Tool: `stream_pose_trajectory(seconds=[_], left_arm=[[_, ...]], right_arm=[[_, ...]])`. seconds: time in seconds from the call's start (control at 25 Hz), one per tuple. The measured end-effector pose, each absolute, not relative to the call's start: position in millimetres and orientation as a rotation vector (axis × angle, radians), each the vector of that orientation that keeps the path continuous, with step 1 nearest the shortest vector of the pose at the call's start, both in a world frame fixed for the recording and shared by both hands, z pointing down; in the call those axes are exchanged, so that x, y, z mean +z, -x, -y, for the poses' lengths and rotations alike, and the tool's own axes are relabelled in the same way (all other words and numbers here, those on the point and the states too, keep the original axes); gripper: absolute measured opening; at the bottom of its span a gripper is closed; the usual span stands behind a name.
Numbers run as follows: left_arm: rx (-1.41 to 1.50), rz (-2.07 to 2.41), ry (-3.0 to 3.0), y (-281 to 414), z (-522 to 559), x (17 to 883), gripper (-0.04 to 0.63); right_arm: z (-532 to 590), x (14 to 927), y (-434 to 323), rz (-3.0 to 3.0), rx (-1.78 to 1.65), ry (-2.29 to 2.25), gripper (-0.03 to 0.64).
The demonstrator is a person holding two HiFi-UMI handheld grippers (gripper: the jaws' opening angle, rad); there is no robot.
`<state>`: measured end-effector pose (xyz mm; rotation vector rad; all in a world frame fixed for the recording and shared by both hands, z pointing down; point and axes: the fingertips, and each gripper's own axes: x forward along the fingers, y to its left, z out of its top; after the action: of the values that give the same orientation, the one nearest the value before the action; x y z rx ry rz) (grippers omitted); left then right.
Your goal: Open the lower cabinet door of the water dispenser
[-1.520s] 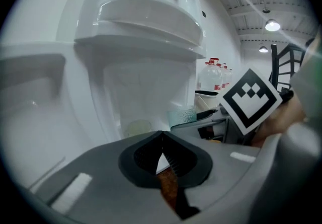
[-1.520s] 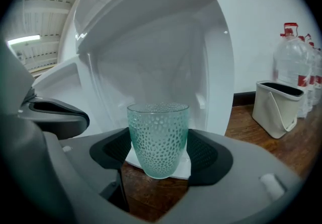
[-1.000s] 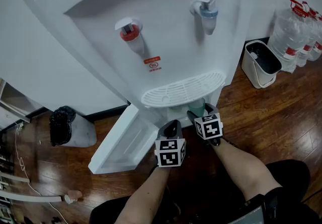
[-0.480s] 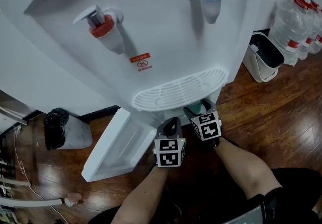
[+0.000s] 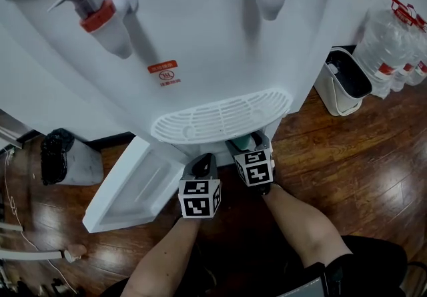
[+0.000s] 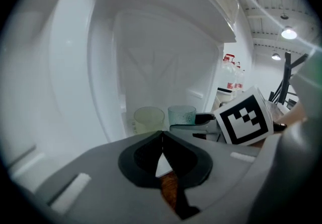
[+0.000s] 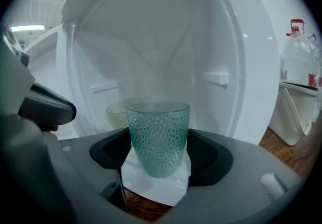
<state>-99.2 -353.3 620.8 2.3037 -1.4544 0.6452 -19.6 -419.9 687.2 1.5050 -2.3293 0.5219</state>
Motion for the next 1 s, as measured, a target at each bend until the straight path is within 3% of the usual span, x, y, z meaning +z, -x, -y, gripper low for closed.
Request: stream_pose_trajectory(seconds=[1.0], left_arm=[[0.666, 1.377, -2.314, 89, 337, 635, 0.000]], right_arm=[[441, 696, 23, 2.307, 0.434, -1.536, 0.345]])
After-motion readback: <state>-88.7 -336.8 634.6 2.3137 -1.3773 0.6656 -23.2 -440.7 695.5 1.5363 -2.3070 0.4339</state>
